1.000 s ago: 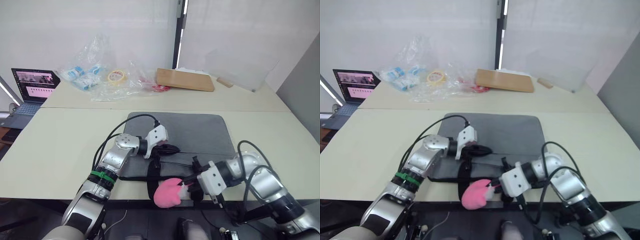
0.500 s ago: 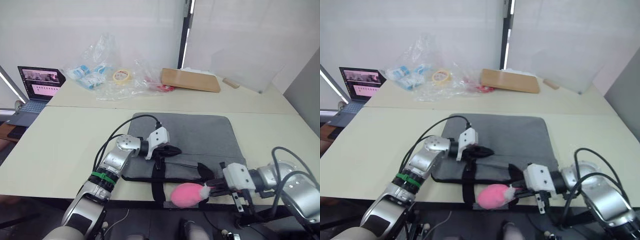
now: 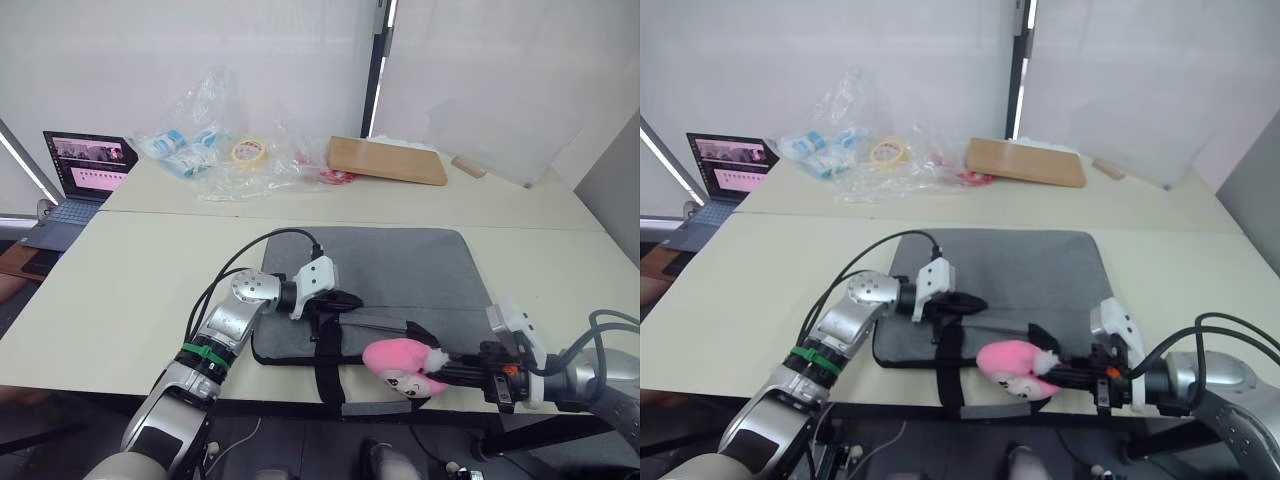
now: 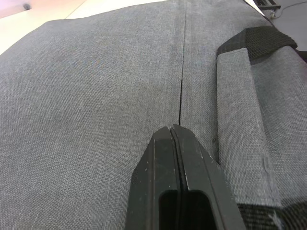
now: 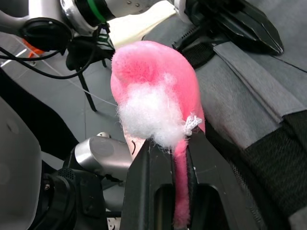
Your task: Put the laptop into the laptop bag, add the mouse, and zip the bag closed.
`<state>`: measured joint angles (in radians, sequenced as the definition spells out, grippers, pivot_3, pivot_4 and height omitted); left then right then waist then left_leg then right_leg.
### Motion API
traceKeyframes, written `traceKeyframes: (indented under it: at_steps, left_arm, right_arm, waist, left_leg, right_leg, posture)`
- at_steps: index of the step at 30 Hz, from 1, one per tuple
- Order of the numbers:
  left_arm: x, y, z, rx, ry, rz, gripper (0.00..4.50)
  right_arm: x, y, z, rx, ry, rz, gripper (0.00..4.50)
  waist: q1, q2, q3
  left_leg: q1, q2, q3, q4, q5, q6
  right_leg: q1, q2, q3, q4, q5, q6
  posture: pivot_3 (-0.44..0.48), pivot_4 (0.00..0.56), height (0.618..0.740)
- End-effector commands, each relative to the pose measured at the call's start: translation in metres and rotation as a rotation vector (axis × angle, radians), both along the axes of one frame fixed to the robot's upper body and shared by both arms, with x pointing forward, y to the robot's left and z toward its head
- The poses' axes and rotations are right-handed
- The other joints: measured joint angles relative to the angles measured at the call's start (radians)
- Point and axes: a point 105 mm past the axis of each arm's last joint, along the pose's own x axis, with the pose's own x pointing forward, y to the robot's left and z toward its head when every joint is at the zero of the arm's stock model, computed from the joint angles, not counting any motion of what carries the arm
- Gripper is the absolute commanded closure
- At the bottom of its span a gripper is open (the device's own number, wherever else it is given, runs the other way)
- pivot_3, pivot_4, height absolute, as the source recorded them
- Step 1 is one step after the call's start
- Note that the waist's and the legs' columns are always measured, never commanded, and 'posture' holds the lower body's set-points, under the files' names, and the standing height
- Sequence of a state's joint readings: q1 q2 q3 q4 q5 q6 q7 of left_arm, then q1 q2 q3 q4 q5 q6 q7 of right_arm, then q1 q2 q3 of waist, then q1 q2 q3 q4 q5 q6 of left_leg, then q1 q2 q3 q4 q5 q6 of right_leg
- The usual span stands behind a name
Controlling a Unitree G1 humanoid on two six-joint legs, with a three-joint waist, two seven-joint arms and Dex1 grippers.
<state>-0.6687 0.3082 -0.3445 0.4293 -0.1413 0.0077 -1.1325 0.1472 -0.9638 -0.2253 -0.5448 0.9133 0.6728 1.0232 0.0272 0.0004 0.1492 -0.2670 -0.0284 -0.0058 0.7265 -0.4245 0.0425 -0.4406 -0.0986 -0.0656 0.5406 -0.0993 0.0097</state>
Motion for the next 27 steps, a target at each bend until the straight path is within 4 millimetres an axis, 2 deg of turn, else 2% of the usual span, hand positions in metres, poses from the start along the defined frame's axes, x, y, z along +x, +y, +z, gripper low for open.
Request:
traceKeyframes:
  at_steps: [1, 4, 11, 13, 17, 21, 23, 27]
  left_arm:
    - [-0.005, 0.041, -0.068, 0.21, 0.195, 0.107, 4.5]
    - [-0.003, 0.042, -0.067, 0.209, 0.191, 0.109, 4.5]
    - [-0.001, 0.04, -0.063, 0.203, 0.183, 0.11, 4.5]
    - [-0.001, 0.041, -0.062, 0.199, 0.181, 0.113, 4.5]
    - [0.0, 0.043, -0.061, 0.199, 0.18, 0.118, 4.5]
    - [-0.001, 0.046, -0.062, 0.201, 0.183, 0.124, 4.5]
    - [-0.001, 0.046, -0.061, 0.204, 0.181, 0.123, 4.5]
    - [0.0, 0.046, -0.061, 0.205, 0.179, 0.12, 4.5]
  right_arm:
    - [-0.012, 0.009, 0.022, -0.04, -0.193, 0.108, 4.46]
    - [-0.015, 0.016, 0.011, -0.124, -0.306, 0.182, 4.46]
    - [-0.009, 0.029, -0.005, -0.203, -0.493, 0.314, 2.07]
    - [-0.01, 0.032, -0.01, -0.216, -0.525, 0.358, 1.31]
    - [-0.013, 0.037, -0.014, -0.219, -0.563, 0.411, 0.03]
    - [-0.015, 0.042, -0.025, -0.268, -0.615, 0.504, 0.03]
    - [-0.003, 0.05, -0.018, -0.247, -0.669, 0.46, 0.03]
    - [-0.001, 0.06, -0.01, -0.217, -0.72, 0.509, 0.03]
  waist:
    - [0.0, 0.001, 0.0]
    - [-0.002, 0.001, -0.001]
    - [-0.025, -0.002, -0.003]
    - [-0.026, -0.003, -0.003]
    - [-0.027, -0.002, -0.004]
    - [-0.029, -0.003, -0.004]
    - [-0.033, -0.003, -0.005]
    - [-0.032, -0.003, -0.005]
  left_leg:
    - [0.0, 0.0, 0.0, 0.0, 0.0, 0.0]
    - [0.001, 0.0, 0.0, 0.0, 0.0, 0.0]
    - [0.008, 0.001, 0.002, 0.0, 0.0, -0.001]
    - [0.013, 0.001, 0.002, 0.0, -0.001, 0.002]
    - [0.019, 0.006, 0.002, 0.0, -0.003, 0.005]
    - [0.019, 0.006, 0.002, 0.0, 0.001, -0.002]
    - [0.02, 0.006, 0.002, -0.001, 0.001, -0.002]
    - [0.02, 0.006, 0.002, -0.001, 0.001, -0.001]
  right_leg:
    - [0.0, 0.0, 0.0, 0.0, 0.0, 0.0]
    - [0.001, 0.0, 0.0, 0.001, -0.001, 0.002]
    - [0.007, 0.001, 0.003, 0.0, -0.004, 0.0]
    - [0.01, 0.001, 0.005, 0.0, -0.01, 0.006]
    - [0.013, 0.003, 0.005, 0.003, -0.011, 0.008]
    - [0.013, 0.005, 0.005, 0.004, -0.008, 0.001]
    - [0.013, 0.005, 0.005, 0.004, -0.009, 0.0]
    - [0.013, 0.005, 0.005, 0.004, -0.01, 0.0]
  posture:
    - [0.0, 0.15, 0.74]
    - [0.0, 0.15, 0.74]
    - [0.0, 0.15, 0.74]
    - [0.0, 0.15, 0.74]
    - [0.0, 0.15, 0.74]
    - [0.0, 0.15, 0.74]
    - [0.0, 0.15, 0.74]
    - [0.0, 0.15, 0.74]
